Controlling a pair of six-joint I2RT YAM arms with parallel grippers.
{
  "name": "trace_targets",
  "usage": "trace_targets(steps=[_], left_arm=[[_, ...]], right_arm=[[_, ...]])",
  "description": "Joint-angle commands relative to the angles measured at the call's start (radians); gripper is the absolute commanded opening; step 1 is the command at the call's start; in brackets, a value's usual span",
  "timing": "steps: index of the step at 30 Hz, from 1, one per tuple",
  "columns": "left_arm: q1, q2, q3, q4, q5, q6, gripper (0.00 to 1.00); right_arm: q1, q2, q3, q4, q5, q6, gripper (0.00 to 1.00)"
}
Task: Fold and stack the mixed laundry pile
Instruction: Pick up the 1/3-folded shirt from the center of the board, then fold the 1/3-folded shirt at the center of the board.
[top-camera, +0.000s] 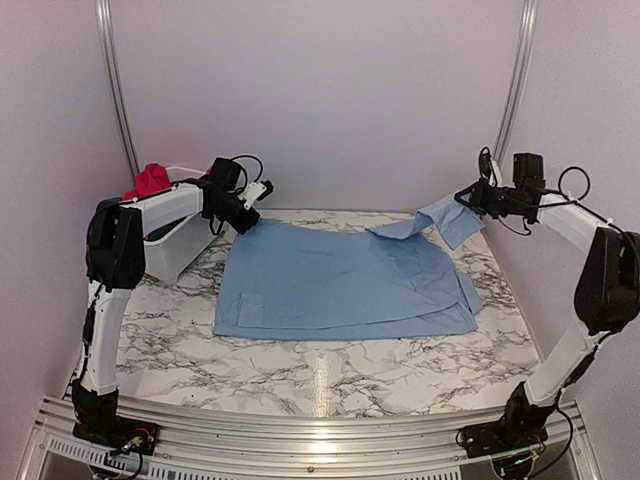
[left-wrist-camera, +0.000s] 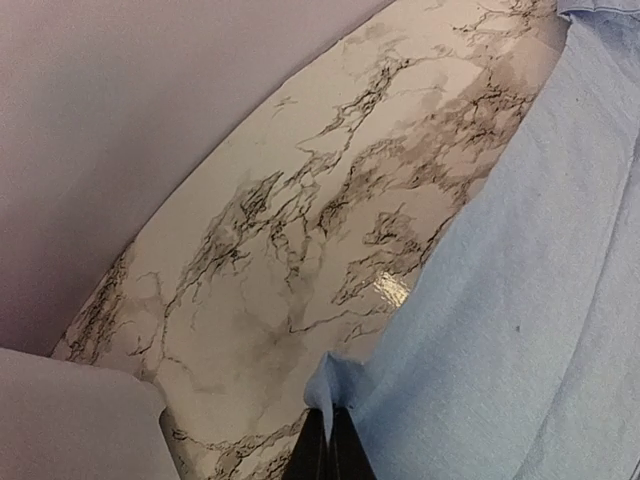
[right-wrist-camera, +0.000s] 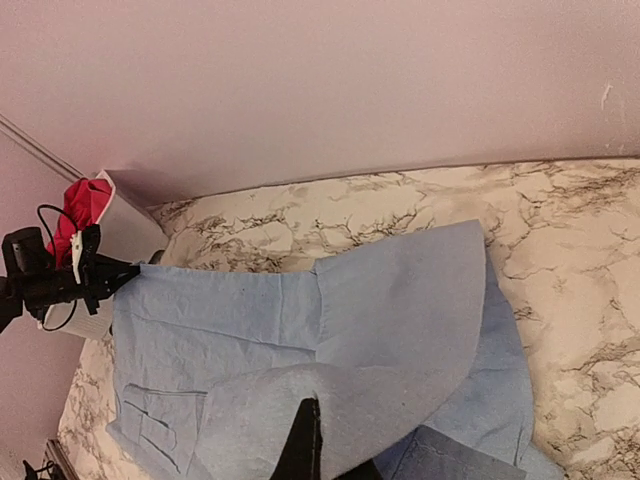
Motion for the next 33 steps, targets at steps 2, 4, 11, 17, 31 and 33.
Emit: trace_targets(steps=[2, 4, 11, 17, 31, 33], left_arm=[[-0.003, -0.17, -0.137, 0.113, 0.036, 0.0, 0.0], [-0.007, -0.218, -0.217, 0.179, 0.034, 0.017, 0.0], [-0.029, -0.322, -0.41, 0.311, 0.01, 0.064, 0.0], [-0.039, -0.384, -0.609, 0.359, 0.003, 0.076, 0.0], [-0.071, -0.572, -0.936, 0.604, -0.006, 0.032, 0.0], [-0.081, -0.564, -0.938, 0.59, -0.021, 0.044, 0.03]], right_arm=[[0.0, -0.139, 0.016, 0.006, -0.023, 0.048, 0.0], [0.001, -0.199, -0.003, -0.009, -0.017, 0.048, 0.0], [0.001, -0.343, -0.077, -0.06, -0.021, 0.041, 0.0], [0.001, -0.44, -0.081, -0.137, -0.03, 0.018, 0.0], [0.002, -0.661, -0.166, -0.313, -0.001, -0.005, 0.0], [0.002, -0.681, -0.199, -0.327, 0.004, -0.011, 0.0]])
